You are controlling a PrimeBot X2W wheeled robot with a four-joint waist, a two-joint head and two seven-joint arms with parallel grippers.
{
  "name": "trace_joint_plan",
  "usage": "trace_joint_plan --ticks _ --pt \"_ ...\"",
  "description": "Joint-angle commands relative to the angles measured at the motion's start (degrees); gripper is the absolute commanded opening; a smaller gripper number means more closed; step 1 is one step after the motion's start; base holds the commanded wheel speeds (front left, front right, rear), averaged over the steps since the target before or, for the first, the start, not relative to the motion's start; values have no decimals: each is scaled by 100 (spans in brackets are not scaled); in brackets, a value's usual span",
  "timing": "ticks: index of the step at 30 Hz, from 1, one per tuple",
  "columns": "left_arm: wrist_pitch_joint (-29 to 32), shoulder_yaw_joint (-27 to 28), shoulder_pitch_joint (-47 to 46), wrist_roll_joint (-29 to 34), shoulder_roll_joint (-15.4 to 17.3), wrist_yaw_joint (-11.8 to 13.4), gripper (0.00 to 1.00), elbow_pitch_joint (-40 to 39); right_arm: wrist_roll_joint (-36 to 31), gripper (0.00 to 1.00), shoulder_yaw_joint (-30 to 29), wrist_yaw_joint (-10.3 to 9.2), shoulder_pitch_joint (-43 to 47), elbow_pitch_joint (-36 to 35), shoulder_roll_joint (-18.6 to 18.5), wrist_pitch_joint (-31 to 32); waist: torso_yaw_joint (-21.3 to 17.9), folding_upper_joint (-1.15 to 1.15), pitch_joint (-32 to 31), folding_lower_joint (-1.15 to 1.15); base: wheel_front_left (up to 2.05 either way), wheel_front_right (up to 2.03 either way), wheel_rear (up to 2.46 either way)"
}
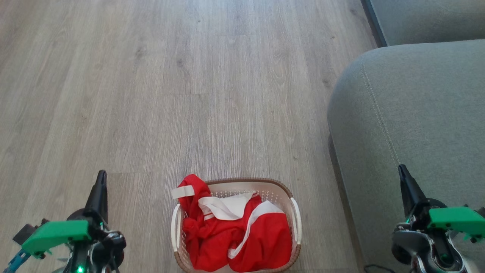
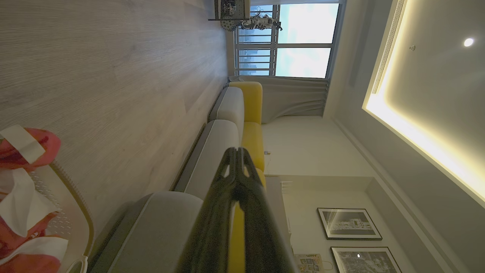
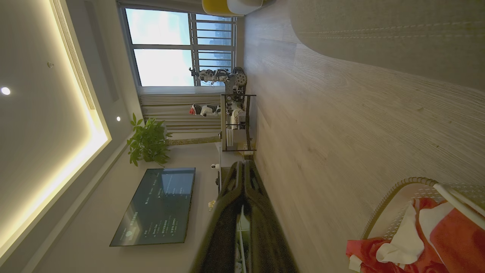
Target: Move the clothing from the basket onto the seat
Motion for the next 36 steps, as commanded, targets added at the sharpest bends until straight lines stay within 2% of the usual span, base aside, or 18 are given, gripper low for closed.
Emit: trace_joint_plan --ticks 1,36 --pt "43 208 -283 -7 41 -37 0 -206 35 0 96 -1 -299 -227 -28 30 0 0 0 0 0 0 0" --pt "42 207 -283 -8 41 -37 0 -206 35 0 96 -1 -299 -227 -28 30 0 0 0 0 0 0 0"
